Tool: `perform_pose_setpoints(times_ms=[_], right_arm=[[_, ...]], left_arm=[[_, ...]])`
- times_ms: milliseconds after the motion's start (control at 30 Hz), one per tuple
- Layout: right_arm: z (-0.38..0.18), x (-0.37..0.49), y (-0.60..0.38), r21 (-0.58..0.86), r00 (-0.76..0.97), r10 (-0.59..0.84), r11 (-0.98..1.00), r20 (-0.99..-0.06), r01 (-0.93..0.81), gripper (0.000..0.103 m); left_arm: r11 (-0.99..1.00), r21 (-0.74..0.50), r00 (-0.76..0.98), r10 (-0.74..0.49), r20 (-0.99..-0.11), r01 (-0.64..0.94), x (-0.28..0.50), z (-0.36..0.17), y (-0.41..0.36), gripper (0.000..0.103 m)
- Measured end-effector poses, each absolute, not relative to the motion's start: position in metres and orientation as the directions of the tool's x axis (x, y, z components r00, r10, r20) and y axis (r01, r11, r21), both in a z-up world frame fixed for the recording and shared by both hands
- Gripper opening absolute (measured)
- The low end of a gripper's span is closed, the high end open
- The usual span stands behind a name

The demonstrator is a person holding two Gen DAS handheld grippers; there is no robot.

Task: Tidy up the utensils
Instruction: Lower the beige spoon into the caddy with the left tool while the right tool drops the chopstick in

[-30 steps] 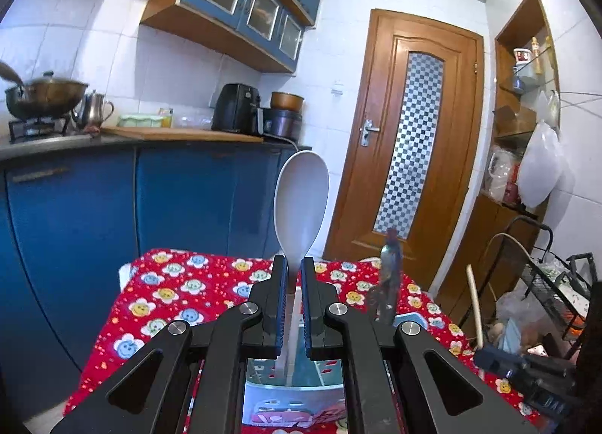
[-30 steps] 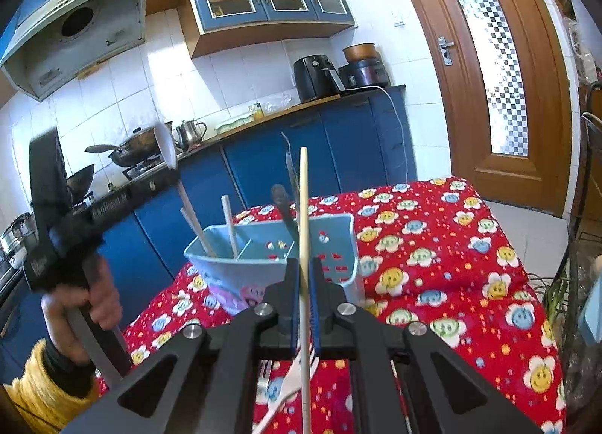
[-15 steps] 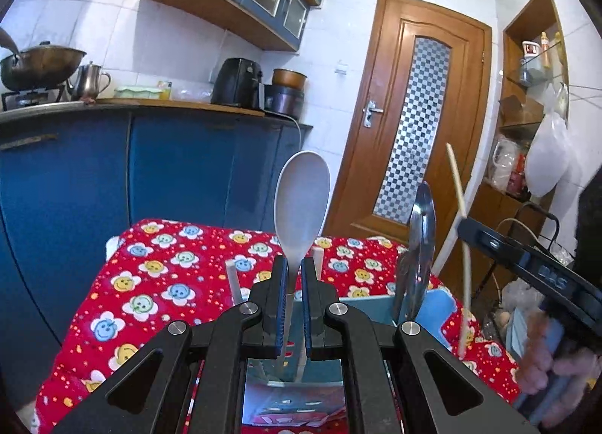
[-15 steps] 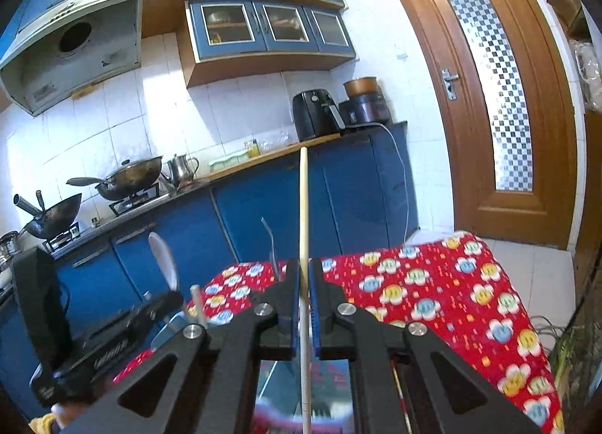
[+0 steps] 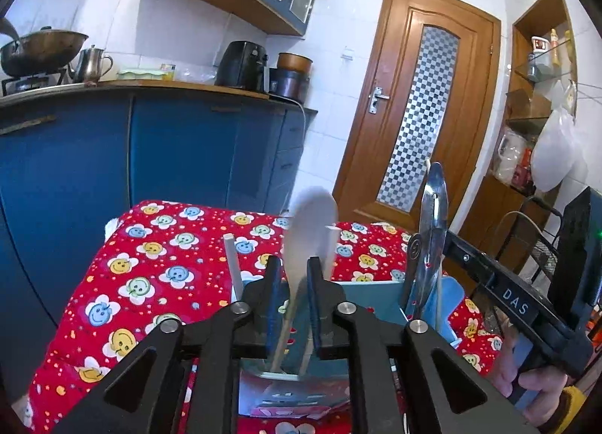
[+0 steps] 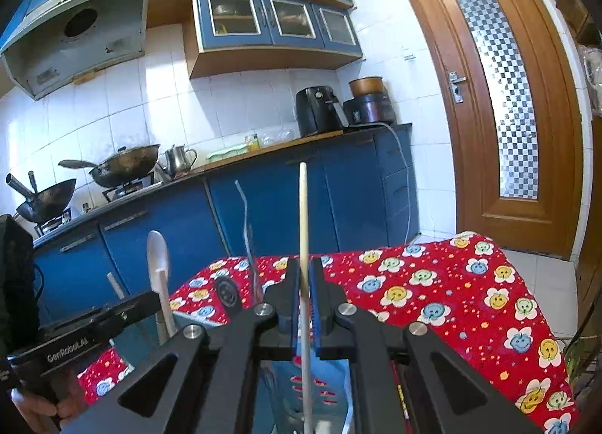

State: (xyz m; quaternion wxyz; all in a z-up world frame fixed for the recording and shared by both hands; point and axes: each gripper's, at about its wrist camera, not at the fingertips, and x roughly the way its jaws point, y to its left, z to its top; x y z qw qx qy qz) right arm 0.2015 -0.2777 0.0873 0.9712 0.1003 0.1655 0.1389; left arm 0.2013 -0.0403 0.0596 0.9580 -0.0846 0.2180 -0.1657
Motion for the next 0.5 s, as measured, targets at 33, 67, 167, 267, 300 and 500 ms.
perform_pose_setpoints(times_ms=[33, 67, 167, 267, 300, 500], right_arm=[[0.087, 0.201, -0.277, 0.238, 0.905, 0.302, 0.942, -0.299, -0.236, 0.007], [0.087, 0.200, -0.277, 0.235, 0.904, 0.300, 0.943, -0.303, -0.234, 0.007], [0.085, 0.198, -0.276, 0.246, 0.899, 0.307, 0.940, -0.313, -0.236, 0.007], [0.081, 0.196, -0.276, 0.260, 0.890, 0.312, 0.938, -0.334, -0.231, 0.007], [0.080, 0.195, -0.276, 0.261, 0.886, 0.314, 0.937, -0.340, -0.231, 0.007], [0.082, 0.189, -0.276, 0.273, 0.873, 0.329, 0.932, -0.360, -0.239, 0.011]], left_arm=[[0.931, -0.232, 0.850, -0.355, -0.391, 0.282, 0.201, 0.060, -0.041, 0.017], [0.931, -0.232, 0.850, -0.354, -0.391, 0.281, 0.200, 0.060, -0.041, 0.018], [0.932, -0.231, 0.849, -0.352, -0.395, 0.279, 0.197, 0.062, -0.042, 0.020], [0.932, -0.231, 0.847, -0.353, -0.397, 0.280, 0.194, 0.064, -0.041, 0.024], [0.931, -0.233, 0.846, -0.354, -0.398, 0.280, 0.193, 0.065, -0.041, 0.024], [0.927, -0.245, 0.833, -0.365, -0.415, 0.284, 0.189, 0.069, -0.040, 0.026]])
